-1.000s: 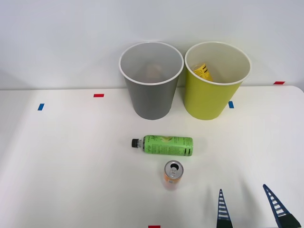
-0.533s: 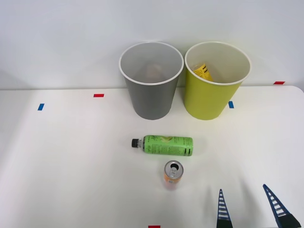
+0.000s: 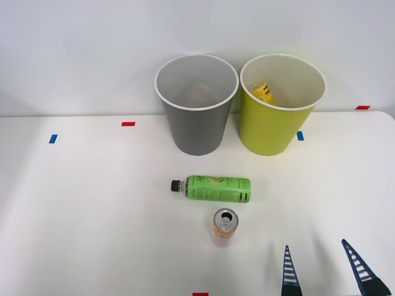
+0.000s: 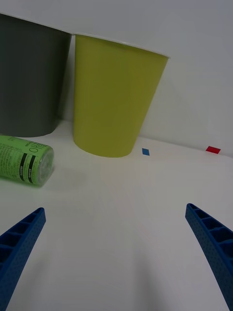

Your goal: Put cans in the gray bin, plastic bottles in the light green bin

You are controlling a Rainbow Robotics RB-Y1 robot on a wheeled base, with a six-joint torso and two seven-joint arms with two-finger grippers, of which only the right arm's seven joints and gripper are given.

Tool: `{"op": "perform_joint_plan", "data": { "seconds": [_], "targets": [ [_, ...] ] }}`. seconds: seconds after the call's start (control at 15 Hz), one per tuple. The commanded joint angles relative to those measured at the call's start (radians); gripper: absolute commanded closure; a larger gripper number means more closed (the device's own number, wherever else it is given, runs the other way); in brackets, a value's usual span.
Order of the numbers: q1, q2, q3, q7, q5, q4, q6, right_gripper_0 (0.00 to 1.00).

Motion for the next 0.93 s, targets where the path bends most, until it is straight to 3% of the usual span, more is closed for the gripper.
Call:
{"op": "perform_joint_plan", "data": {
  "seconds": [0.07,0.33,0.6,0.93],
  "targets": [
    [-0.008,-0.006,0.005,0.002,0.003,0.041,0.018,0.00],
    [-0.071,-0.130,0.078,-0.006,0.000,0.054,0.008,0.00],
    [-0.144,-0.291,0.209,-0.021,-0.143,0.054,-0.020,0.00],
    [-0.284,-0.399,0.357,-0.014,-0.282,0.054,-0.038,0.00]
  ]
}}
